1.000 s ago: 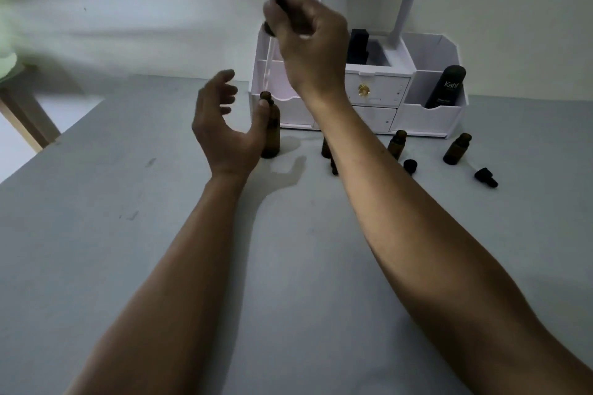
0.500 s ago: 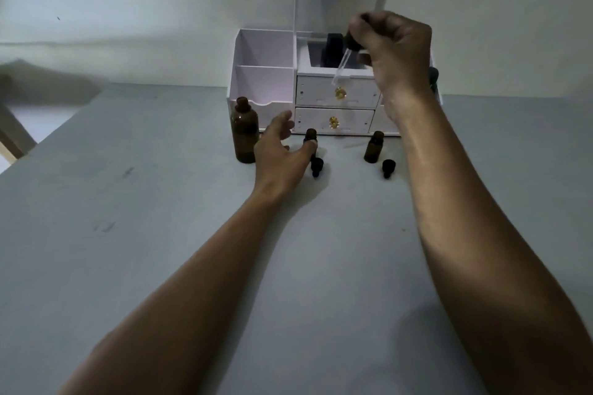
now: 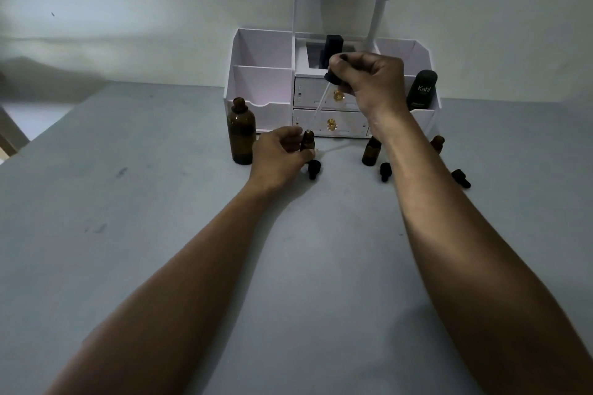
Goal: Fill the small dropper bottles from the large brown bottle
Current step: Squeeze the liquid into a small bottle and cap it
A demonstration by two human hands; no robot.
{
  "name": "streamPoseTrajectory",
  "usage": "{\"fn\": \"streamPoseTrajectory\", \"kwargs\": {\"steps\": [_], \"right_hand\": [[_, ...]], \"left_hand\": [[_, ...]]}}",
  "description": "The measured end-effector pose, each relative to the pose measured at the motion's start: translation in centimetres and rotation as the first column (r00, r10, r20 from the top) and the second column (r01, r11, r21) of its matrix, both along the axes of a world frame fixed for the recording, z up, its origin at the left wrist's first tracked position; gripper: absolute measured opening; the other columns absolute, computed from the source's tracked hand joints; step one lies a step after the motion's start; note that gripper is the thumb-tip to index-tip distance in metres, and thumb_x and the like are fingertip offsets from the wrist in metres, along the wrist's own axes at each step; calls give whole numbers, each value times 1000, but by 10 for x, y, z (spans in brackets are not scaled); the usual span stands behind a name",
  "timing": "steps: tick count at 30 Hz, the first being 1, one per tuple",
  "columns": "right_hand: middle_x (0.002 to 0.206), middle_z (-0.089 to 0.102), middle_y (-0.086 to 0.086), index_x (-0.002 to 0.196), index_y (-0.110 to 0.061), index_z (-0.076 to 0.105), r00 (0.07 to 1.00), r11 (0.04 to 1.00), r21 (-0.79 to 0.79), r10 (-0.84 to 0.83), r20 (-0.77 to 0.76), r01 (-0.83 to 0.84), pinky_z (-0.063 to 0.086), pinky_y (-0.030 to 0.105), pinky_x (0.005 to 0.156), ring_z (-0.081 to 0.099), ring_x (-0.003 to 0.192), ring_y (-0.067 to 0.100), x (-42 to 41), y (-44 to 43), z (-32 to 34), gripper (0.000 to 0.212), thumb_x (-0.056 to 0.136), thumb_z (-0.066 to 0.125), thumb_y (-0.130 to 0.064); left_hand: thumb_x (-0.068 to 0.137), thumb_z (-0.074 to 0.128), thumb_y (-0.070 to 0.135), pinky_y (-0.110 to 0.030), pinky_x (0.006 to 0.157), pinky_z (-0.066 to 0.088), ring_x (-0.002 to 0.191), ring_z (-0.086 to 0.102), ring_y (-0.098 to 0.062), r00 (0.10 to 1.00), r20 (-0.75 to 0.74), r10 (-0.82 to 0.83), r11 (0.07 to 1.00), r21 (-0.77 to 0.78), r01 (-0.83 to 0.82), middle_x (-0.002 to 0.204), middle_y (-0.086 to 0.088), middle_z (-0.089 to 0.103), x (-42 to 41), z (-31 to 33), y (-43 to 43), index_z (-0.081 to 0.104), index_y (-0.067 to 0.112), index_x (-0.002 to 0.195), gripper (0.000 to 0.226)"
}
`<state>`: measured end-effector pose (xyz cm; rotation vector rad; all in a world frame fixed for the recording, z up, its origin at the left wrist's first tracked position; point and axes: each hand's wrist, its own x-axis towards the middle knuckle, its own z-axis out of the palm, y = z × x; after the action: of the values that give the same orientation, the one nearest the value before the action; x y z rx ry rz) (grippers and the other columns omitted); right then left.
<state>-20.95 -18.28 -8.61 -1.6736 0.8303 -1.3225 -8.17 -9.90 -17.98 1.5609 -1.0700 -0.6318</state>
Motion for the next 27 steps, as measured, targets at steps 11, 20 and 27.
{"fn": "streamPoseTrajectory", "kwargs": {"steps": [11,20,27], "right_hand": [[85,76,3,100,-5,76,997,999,-40,-14,-79,11,62,32,78,76,80,13,3,1,-5,14,88,74,-13],[75,74,0,91,-5,78,990,988,-153,-53,-128,33,56,16,71,70,66,1,7,4,-5,9,85,76,-10],[79,74,-3,94,-8,79,984,983,-173,-88,-154,60,58,19,78,70,71,-1,7,6,-6,11,85,76,-15]], "left_hand": [[87,74,8,-5,80,45,103,61,-6,998,57,-5,1000,-7,6,125,-1,68,-6,0,4,62,11,132,46],[89,71,7,5,72,42,96,60,-3,989,145,-1,1000,-11,3,125,-4,69,-3,-1,2,63,9,132,44],[89,72,7,-3,79,44,100,60,-4,992,129,-1,1000,-4,2,126,-3,69,-4,1,3,62,10,133,45]]}}
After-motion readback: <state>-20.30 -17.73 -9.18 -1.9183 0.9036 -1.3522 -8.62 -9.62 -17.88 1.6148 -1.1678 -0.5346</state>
